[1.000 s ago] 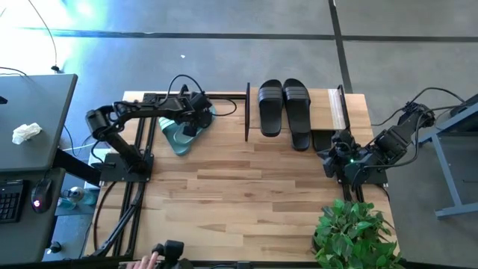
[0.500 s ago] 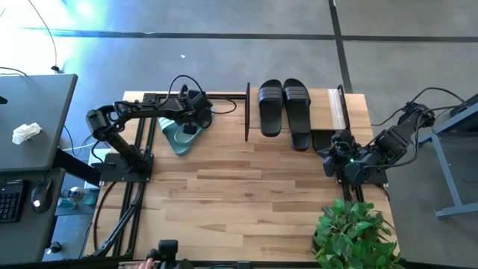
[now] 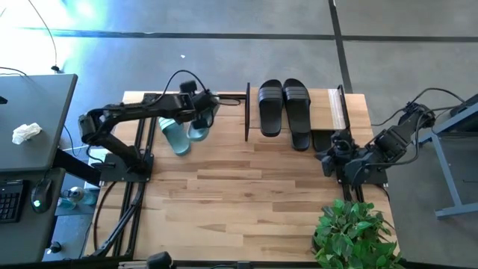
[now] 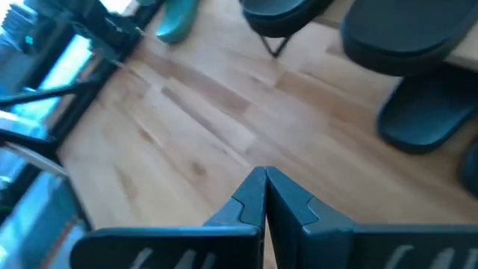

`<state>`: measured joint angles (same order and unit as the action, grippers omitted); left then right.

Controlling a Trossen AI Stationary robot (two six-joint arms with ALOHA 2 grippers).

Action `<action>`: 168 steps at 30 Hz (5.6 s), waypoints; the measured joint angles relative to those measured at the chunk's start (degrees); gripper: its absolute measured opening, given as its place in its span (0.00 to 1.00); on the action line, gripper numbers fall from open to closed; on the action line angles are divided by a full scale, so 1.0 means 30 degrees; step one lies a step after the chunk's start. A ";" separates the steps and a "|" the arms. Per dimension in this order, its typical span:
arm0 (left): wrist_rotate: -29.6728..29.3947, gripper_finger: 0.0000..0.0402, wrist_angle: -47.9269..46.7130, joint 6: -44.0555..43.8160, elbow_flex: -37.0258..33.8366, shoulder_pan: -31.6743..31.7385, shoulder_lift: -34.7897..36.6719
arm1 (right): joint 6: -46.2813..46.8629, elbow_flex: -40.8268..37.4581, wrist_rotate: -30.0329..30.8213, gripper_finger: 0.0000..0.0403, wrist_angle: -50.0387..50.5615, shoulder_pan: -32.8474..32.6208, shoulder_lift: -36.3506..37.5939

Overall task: Pick and place slides into the shelf
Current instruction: Put the green slipper under the shelf

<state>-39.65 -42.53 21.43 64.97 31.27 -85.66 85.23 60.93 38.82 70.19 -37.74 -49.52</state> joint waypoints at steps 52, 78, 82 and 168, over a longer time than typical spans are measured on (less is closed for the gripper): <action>-1.3159 0.00 0.1206 -0.4522 1.0075 -0.7052 -0.1954 | -1.1697 0.0822 -0.2104 0.54 -3.2107 1.0588 -1.3493; -1.0526 0.00 0.2981 -0.5276 1.0075 -0.7052 -0.2165 | -1.0535 0.0831 -0.3291 0.41 -3.1604 1.2284 -1.3500; -1.0501 0.00 0.3035 -0.5251 1.0075 -0.7066 -0.2165 | -1.0976 0.0831 -0.3107 0.26 -3.1437 1.2294 -1.3529; -0.5845 0.41 -0.7967 -1.3849 0.9913 -1.1052 0.2978 | 0.9378 -1.2865 -0.1898 0.09 -2.7035 0.0351 -0.5107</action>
<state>-57.19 -66.43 -20.12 94.71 -1.89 -76.73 113.37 22.33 33.13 -10.91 -36.69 -64.84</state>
